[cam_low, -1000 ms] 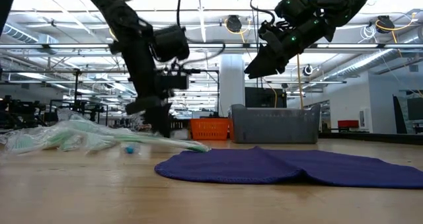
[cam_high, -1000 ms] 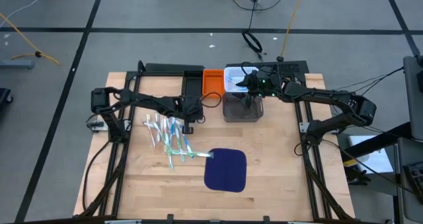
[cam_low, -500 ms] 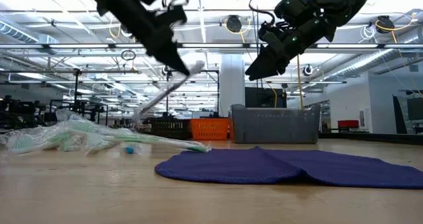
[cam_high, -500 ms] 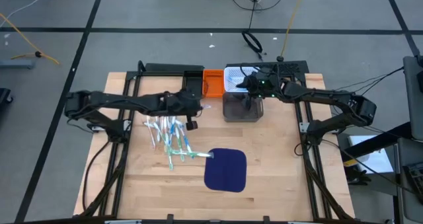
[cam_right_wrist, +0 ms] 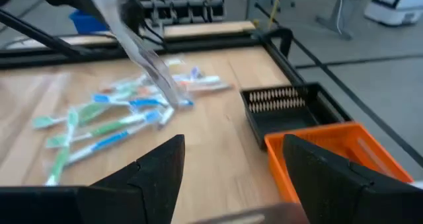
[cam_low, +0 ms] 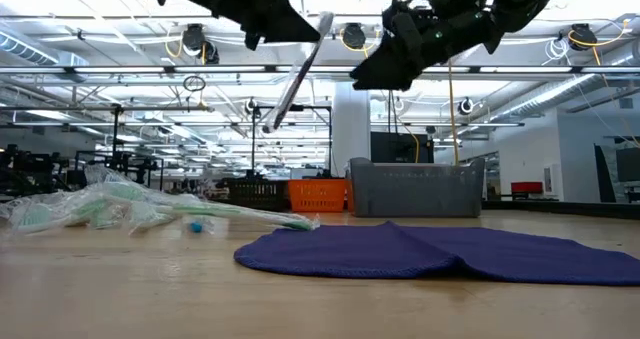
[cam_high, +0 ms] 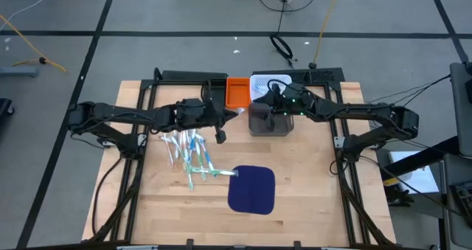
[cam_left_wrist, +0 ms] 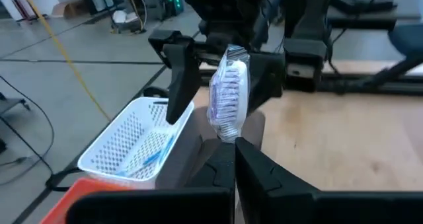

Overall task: Pick & Place Toothbrushes
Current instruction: Put the violet toothbrush into the gray basket

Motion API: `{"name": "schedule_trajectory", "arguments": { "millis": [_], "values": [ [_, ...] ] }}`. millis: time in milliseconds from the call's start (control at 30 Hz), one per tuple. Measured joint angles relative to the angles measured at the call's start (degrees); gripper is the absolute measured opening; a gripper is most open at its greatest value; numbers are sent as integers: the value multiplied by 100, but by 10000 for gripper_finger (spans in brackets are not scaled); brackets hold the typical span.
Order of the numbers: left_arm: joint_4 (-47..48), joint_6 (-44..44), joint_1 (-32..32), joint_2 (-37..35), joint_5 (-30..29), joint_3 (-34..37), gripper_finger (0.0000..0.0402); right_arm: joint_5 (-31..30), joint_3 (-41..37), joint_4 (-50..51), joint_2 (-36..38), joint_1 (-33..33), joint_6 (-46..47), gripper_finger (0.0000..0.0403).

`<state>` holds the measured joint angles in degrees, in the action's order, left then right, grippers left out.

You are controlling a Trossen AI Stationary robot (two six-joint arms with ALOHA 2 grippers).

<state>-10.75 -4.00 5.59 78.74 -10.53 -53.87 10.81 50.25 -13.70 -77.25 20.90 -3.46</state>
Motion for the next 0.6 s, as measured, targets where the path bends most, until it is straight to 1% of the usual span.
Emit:
{"name": "schedule_trajectory", "arguments": {
  "millis": [133,333,500,600],
  "values": [
    [-303,6,-97,0,0,0,0,-1,-1,-409,0,-154,212,247],
    [-332,5,-165,0,-2,0,0,-2,-1,-949,0,-340,464,247],
    [-326,5,-167,0,-7,0,0,-3,-1,-1142,0,-506,476,247],
    [-326,5,-167,0,-118,0,0,-5,-1,-1228,0,-618,477,247]
  ]
}}
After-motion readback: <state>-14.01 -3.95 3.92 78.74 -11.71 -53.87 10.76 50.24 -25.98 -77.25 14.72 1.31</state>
